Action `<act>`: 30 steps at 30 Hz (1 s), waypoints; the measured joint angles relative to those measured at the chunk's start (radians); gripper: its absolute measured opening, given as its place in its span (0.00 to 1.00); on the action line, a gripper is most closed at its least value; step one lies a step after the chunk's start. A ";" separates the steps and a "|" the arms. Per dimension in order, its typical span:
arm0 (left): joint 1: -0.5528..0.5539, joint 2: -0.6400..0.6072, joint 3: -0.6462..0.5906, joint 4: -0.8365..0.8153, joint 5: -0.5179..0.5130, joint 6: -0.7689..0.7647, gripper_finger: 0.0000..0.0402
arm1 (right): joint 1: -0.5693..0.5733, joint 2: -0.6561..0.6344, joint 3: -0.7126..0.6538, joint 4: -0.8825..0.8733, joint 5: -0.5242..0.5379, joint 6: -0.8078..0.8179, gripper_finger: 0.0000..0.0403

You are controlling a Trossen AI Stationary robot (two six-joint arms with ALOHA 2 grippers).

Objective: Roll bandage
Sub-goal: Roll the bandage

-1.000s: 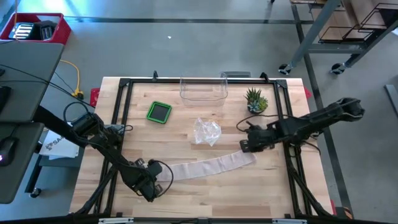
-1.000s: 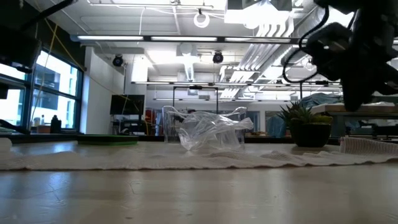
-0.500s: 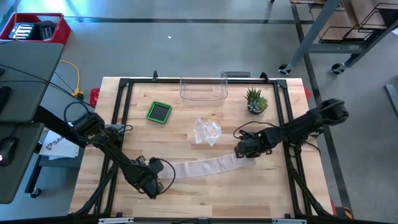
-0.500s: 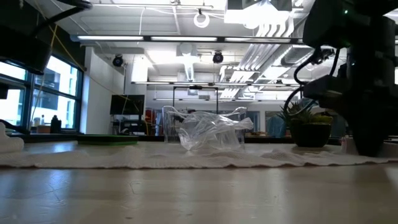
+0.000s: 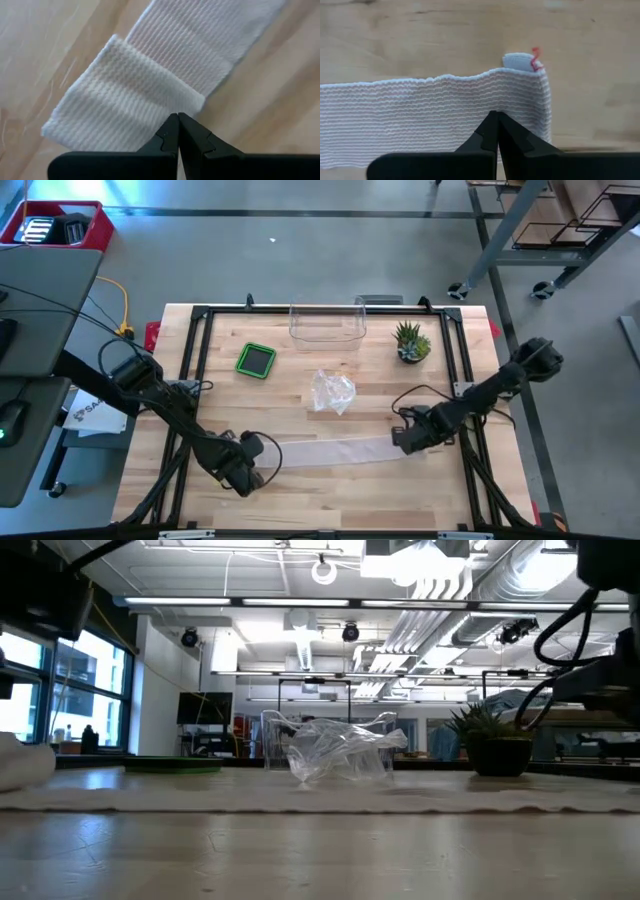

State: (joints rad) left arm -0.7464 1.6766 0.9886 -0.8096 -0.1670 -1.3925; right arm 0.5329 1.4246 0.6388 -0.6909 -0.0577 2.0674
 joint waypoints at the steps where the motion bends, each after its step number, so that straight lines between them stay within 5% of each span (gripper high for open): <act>1: 0.006 -0.010 0.000 0.006 -0.003 0.012 0.00 | 0.009 0.000 0.000 -0.004 0.001 0.020 0.00; 8: 0.053 -0.068 0.000 0.026 -0.035 0.090 0.00 | 0.027 0.000 0.000 0.014 -0.004 0.047 0.00; 15: 0.056 -0.199 0.001 -0.003 -0.170 0.170 0.00 | 0.024 0.000 0.000 0.030 0.001 0.041 0.00; 23: -0.102 -0.279 -0.021 -0.170 -0.284 -0.109 0.00 | 0.024 0.000 0.000 -0.002 -0.033 0.081 0.00; 30: -0.141 -0.272 -0.147 0.112 -0.276 -0.171 0.00 | 0.023 -0.001 0.000 0.011 -0.026 0.065 0.00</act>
State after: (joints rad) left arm -0.8878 1.4048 0.8420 -0.6975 -0.4427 -1.5631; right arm 0.5556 1.4239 0.6392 -0.6799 -0.0837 2.1323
